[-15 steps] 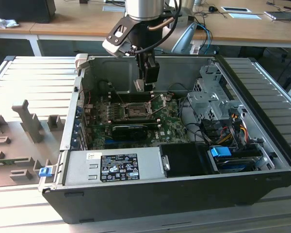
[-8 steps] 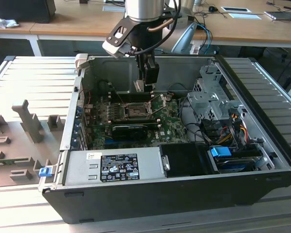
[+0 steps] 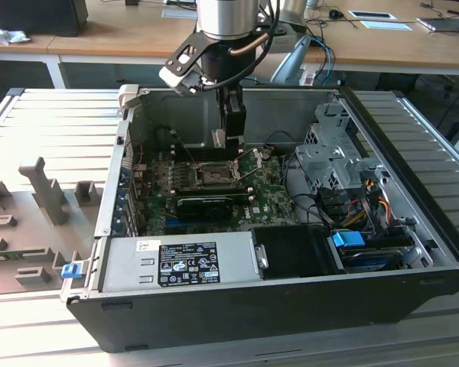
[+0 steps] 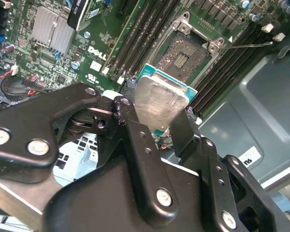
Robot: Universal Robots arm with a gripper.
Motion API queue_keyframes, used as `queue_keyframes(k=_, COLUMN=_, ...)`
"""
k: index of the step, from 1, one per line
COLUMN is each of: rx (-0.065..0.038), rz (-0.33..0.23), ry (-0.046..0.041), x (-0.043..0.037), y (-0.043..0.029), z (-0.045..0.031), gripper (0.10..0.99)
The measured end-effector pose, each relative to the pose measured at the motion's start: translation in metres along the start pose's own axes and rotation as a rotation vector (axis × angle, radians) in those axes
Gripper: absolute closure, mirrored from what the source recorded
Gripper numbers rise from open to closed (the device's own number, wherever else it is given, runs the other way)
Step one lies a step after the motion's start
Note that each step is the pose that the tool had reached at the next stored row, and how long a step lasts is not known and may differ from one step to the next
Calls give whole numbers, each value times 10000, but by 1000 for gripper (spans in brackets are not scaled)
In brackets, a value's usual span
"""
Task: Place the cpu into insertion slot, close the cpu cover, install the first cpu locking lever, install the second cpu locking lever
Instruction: 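Place the cpu into insertion slot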
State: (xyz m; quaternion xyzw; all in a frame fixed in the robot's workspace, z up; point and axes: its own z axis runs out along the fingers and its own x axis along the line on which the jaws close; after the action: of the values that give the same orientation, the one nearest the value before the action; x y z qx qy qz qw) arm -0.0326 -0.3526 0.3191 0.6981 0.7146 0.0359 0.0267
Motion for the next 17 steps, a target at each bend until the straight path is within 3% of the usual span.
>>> queue_keyframes(k=5, rx=-1, rz=4, ry=-5, x=5, y=-10, z=66, gripper=557)
queue_keyframes(k=9, rx=2, rz=3, ry=-5, x=30, y=-27, z=160, gripper=557)
queue_keyframes(k=12, rx=2, rz=-2, ry=-5, x=78, y=-101, z=269, gripper=557)
queue_keyframes(k=17, rx=2, rz=-8, ry=-4, x=132, y=-146, z=389, gripper=557)
